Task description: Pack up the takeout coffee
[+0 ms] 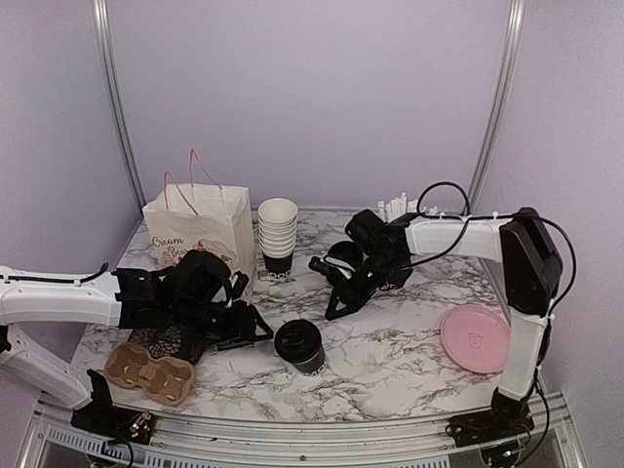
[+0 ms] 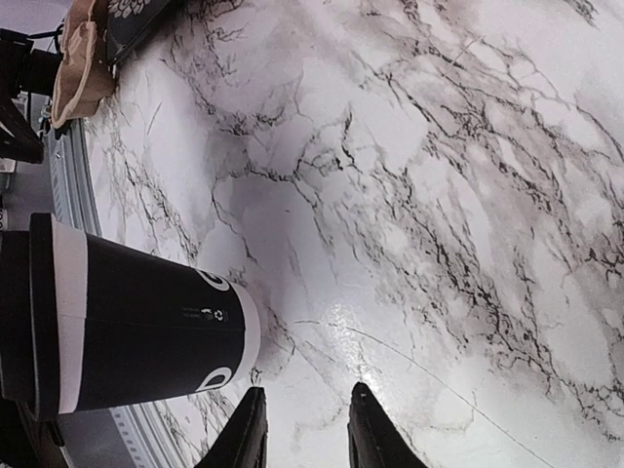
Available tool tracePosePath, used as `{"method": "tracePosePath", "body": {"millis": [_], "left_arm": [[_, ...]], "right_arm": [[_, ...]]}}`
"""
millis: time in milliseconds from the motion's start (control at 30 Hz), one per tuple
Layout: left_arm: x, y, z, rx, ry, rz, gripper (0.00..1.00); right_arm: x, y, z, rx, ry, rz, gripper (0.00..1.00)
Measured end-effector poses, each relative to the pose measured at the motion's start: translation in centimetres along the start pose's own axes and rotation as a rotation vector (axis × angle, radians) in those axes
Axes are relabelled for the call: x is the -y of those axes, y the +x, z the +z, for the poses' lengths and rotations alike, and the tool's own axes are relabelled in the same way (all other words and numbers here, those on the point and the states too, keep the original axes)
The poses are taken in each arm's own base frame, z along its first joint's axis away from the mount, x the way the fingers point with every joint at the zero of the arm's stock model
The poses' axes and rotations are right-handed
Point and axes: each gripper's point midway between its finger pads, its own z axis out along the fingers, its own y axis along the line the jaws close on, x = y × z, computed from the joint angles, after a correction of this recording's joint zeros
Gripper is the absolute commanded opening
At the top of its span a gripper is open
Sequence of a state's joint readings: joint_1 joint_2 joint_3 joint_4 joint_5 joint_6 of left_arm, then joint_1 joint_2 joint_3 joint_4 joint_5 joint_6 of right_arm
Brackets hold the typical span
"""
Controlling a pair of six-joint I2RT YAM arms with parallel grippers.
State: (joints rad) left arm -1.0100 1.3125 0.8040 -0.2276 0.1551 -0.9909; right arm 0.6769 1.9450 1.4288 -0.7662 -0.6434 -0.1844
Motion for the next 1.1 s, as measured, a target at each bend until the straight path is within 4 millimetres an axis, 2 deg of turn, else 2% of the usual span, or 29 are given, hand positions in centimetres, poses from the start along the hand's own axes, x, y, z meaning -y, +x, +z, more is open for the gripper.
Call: {"method": "tracePosePath", "body": {"millis": [167, 300, 500, 567, 667, 800, 1000, 1100], "left_arm": [[2.1, -1.6, -1.1, 0.056, 0.039, 0.043, 0.53], [2.1, -1.7, -1.1, 0.059, 0.033, 0.069, 0.60], [2.3, -1.8, -0.6, 0.045, 0.026, 0.098, 0.61], [2.7, -2.0, -0.2, 0.040, 0.026, 0.117, 0.61], [3.5, -2.5, 0.5, 0.040, 0.029, 0.151, 0.65], [4.4, -3.3, 1.4, 0.043, 0.033, 0.185, 0.69], [4.5, -3.6, 3.0, 0.029, 0.032, 0.203, 0.70], [4.5, -3.4, 3.4, 0.016, 0.036, 0.203, 0.68]], "right_arm": [[0.0, 0.2, -0.6, 0.009, 0.003, -0.017, 0.31], [0.3, 0.9, -1.5, 0.018, 0.011, -0.010, 0.34], [0.2, 0.9, -5.3, 0.102, 0.032, -0.021, 0.45], [-0.4, 1.0, -6.6, 0.134, 0.016, -0.038, 0.49], [-1.8, 1.5, -7.4, 0.153, -0.043, -0.066, 0.54], [-3.7, 3.2, -6.9, 0.127, -0.116, -0.087, 0.53], [-6.9, 4.9, -4.5, 0.032, -0.179, -0.171, 0.46], [-7.6, 5.6, -3.3, -0.010, -0.204, -0.177, 0.45]]}}
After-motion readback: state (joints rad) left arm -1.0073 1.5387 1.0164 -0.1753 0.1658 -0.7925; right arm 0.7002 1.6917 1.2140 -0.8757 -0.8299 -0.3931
